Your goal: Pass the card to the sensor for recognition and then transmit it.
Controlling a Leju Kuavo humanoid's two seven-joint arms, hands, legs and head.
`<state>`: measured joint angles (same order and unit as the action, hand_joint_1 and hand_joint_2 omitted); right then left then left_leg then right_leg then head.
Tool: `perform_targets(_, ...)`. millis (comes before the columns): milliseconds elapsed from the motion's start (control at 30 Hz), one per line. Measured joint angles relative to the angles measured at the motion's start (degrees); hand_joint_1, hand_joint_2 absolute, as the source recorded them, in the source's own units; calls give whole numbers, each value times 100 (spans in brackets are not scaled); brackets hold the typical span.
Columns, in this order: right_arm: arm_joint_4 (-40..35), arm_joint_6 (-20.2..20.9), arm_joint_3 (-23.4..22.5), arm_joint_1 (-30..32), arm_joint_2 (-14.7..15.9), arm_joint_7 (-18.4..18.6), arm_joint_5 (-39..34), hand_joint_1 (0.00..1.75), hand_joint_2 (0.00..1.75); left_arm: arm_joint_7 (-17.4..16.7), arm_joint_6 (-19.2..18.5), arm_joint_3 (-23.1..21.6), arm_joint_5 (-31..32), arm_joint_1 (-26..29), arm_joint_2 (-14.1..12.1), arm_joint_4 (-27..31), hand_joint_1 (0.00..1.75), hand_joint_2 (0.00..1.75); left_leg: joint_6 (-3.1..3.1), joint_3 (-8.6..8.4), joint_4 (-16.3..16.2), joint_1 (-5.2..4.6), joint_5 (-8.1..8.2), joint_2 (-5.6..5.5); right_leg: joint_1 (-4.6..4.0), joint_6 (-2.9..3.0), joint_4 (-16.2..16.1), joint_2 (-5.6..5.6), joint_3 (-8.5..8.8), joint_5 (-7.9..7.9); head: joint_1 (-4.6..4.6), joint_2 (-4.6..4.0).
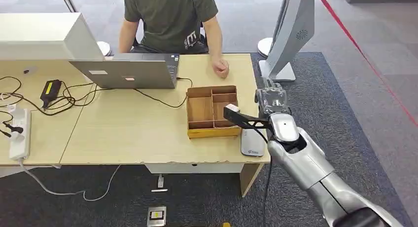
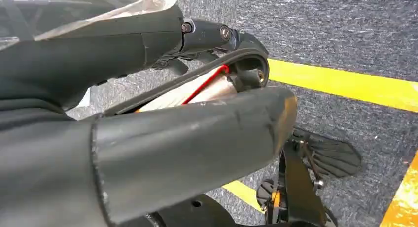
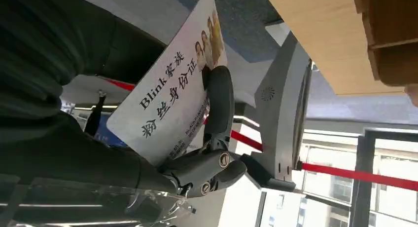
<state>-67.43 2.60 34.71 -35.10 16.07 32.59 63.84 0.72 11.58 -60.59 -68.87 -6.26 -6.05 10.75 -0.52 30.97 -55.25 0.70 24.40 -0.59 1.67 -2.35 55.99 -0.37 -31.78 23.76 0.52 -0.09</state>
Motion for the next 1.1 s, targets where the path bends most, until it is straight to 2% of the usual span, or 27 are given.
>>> perform_targets(333, 4, -18, -44, 48, 33, -7, -11, 175, 175, 2, 2, 4, 4, -1, 0, 0, 0, 0, 0, 1, 0, 0, 0, 0, 0, 0, 0, 0, 0, 0, 0, 0)
perform_targets(667, 192, -160, -68, 176, 37, -206, -109, 175, 175, 15, -20, 4, 63, -2, 2, 0, 0, 0, 0, 1, 0, 0, 0, 0, 0, 0, 0, 0, -1, 0, 0, 0)
perform_targets(1100, 505, -166, -114, 315, 90, -212, -120, 175, 175, 79, -66, 4, 94, -3, 0, 0, 0, 0, 0, 2, 0, 0, 0, 1, 0, 0, 0, 0, -2, 0, 0, 0)
